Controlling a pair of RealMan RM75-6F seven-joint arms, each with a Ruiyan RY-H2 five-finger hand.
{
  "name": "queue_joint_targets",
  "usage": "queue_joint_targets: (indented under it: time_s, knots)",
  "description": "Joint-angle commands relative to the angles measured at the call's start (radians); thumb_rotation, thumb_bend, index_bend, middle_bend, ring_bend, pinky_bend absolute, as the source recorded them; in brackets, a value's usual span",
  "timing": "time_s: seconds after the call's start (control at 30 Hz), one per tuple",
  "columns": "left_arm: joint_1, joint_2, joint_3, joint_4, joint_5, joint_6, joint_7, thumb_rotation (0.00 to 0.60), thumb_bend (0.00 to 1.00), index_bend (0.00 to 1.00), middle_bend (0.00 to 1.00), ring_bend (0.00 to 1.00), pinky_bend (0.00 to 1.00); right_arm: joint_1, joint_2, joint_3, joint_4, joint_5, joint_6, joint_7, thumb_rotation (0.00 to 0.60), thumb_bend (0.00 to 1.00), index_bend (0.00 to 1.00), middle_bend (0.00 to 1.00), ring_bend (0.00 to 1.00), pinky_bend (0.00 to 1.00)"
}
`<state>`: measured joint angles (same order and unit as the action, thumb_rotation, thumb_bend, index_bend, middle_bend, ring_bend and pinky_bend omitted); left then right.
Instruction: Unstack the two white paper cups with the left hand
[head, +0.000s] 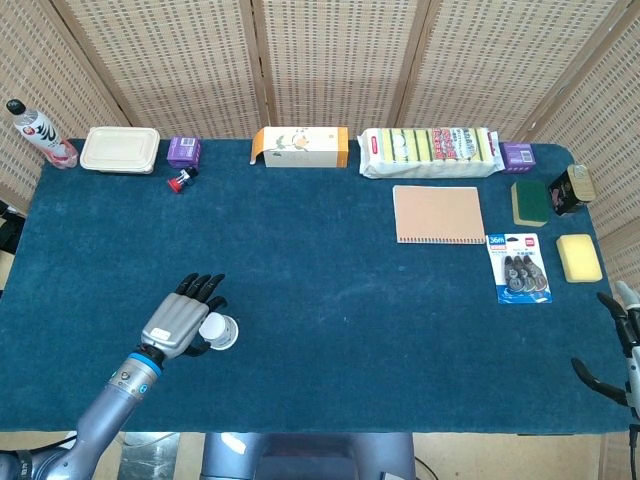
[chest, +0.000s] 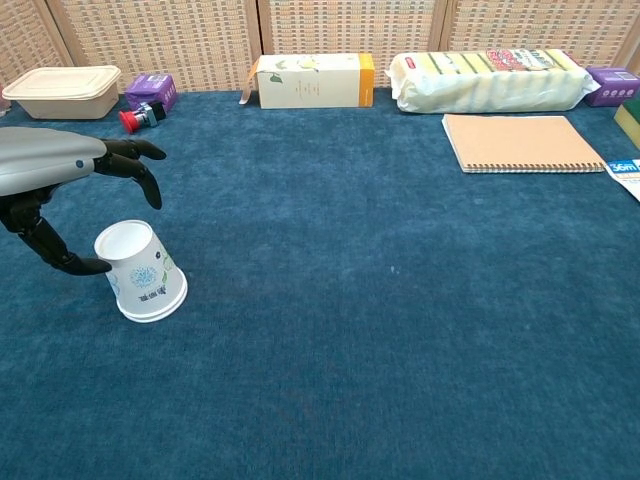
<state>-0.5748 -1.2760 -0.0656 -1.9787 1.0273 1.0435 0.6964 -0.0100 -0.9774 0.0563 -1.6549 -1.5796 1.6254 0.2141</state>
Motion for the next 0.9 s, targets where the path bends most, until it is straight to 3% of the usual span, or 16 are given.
queue_joint_targets:
  time_s: [0.03, 0.3, 0.6, 0.9]
  knots:
    - [-0.007, 0.000, 0.005, 0.002, -0.010, 0.002, 0.001, 0.600, 0.20, 0.27, 0.00, 0.00, 0.02, 0.001, -0.001, 0.000, -0.001, -0.001, -0.001, -0.003, 0.600, 0.28, 0.08, 0.00, 0.00, 0.00]
    - [-0.030, -0.004, 0.015, 0.012, -0.041, -0.001, -0.007, 0.600, 0.20, 0.28, 0.00, 0.00, 0.02, 0.001, -0.003, 0.001, -0.002, -0.001, -0.003, -0.006, 0.600, 0.28, 0.08, 0.00, 0.00, 0.00]
    - [-0.046, -0.003, 0.029, 0.007, -0.066, 0.019, 0.001, 0.600, 0.20, 0.39, 0.00, 0.00, 0.02, 0.001, -0.001, 0.001, -0.003, -0.002, -0.003, -0.004, 0.600, 0.28, 0.08, 0.00, 0.00, 0.00]
    - [-0.051, 0.029, 0.031, -0.035, -0.063, 0.056, -0.002, 0.600, 0.20, 0.39, 0.00, 0.00, 0.02, 0.001, -0.001, 0.002, -0.005, -0.001, -0.006, -0.005, 0.600, 0.28, 0.08, 0.00, 0.00, 0.00]
